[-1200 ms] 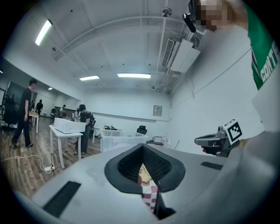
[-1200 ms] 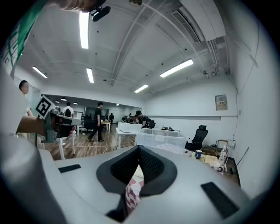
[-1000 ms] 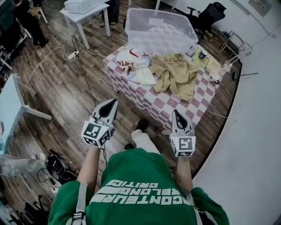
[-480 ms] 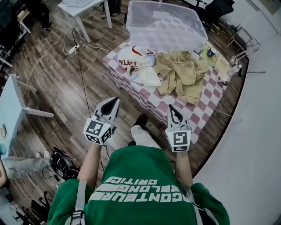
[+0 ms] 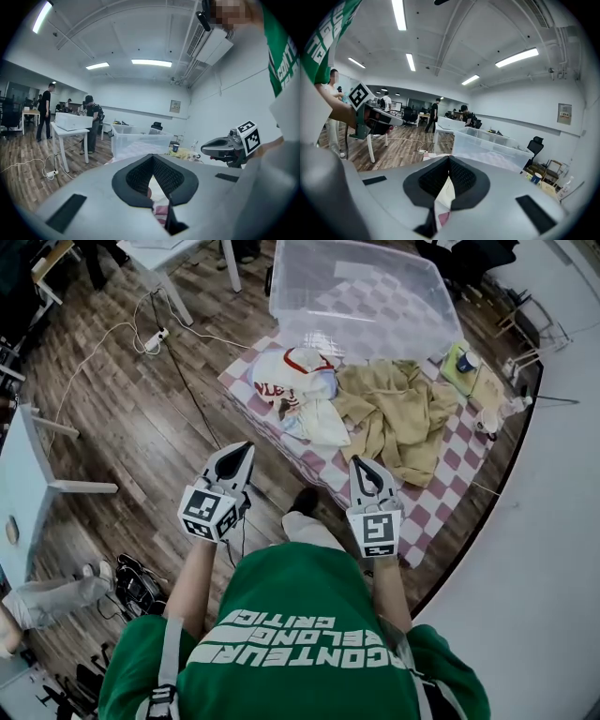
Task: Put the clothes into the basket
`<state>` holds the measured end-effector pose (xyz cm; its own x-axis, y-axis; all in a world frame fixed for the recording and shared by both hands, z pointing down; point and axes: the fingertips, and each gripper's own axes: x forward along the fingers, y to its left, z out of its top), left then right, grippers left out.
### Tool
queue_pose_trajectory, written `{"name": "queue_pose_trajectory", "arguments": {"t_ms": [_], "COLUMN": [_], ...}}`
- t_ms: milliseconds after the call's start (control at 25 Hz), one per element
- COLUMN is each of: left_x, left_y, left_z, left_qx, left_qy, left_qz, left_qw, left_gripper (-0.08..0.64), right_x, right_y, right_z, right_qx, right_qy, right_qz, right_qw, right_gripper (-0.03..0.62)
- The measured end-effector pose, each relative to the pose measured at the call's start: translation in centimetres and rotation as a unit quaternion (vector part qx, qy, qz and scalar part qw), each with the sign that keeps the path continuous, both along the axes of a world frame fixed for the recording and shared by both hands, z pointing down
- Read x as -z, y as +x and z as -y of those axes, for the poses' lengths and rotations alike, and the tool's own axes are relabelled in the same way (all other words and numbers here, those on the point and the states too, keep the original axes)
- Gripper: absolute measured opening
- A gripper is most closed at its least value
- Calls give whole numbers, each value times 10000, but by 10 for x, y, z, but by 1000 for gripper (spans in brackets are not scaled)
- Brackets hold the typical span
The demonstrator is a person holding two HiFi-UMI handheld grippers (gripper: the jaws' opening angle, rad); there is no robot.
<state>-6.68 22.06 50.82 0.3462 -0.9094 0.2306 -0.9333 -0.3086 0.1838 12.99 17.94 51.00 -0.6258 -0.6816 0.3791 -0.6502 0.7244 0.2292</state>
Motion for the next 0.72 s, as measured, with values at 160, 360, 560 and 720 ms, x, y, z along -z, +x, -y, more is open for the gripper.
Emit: {"name": "queue_pose_trajectory", "arguments": {"t_ms": [160,360,560,720], "left_x": [3,9,7,2], "left_y": [-6,-10,-10,-10], "left_z": [33,64,82,89], "left_qx": [26,57,64,70], "left_qy": [-21,13,-8,-69], "left_qz": [28,78,128,155], "left_qw": [10000,10000,9999,9998], "left_gripper": [-3,-3,-3,-3], "right_x": [-5,-10,-16,-22], "right_y": [-14,-25,-30,-32], "right_z": [28,54,70,77], "right_qx": [112,225,264,283], "right_qy": [-125,-226,-329,-483], "right_qz": [105,222,306,398], "right_qw": [9998,9992,9986,9976], "right_gripper": [8,8,8,8]}}
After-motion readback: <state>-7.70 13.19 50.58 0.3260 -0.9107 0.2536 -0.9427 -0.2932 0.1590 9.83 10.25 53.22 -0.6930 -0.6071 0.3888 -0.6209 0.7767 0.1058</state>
